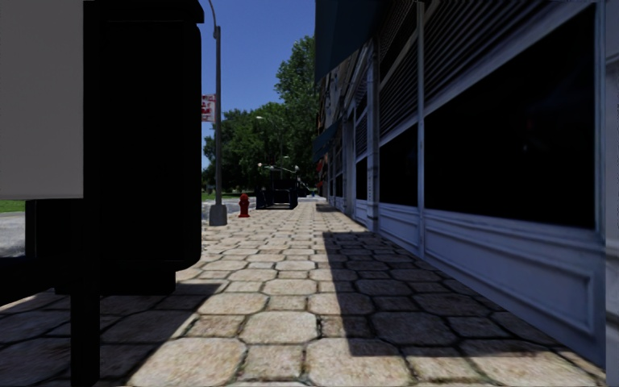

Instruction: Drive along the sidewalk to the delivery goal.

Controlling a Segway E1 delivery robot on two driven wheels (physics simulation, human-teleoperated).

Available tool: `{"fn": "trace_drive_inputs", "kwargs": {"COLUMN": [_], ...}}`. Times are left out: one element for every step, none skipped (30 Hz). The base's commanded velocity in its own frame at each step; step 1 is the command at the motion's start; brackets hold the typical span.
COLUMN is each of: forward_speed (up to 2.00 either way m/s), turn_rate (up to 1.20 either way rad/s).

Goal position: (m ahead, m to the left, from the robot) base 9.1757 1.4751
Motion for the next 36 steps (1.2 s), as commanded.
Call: {"fn": "trace_drive_inputs", "kwargs": {"forward_speed": [2.00, 2.00, 2.00, 2.00, 2.00, 2.00, 2.00, 2.00, 2.00, 2.00, 2.00, 2.00, 2.00, 2.00, 2.00, 2.00, 2.00, 2.00, 2.00, 2.00, 2.00, 2.00, 2.00, 2.00, 2.00, 2.00, 2.00, 2.00, 2.00, 2.00, 2.00, 2.00, 2.00, 2.00, 2.00, 2.00], "turn_rate": [0.19, 0.19, 0.19, 0.19, 0.19, 0.19, 0.19, 0.19, 0.19, 0.15, 0.15, 0.14, 0.13, 0.13, 0.13, 0.13, 0.10, 0.10, 0.09, 0.06, 0.00, 0.00, 0.00, 0.00, 0.00, 0.00, 0.00, 0.16, 0.19, 0.20, 0.20, 0.20, 0.20, 0.20, 0.22, 0.25]}}
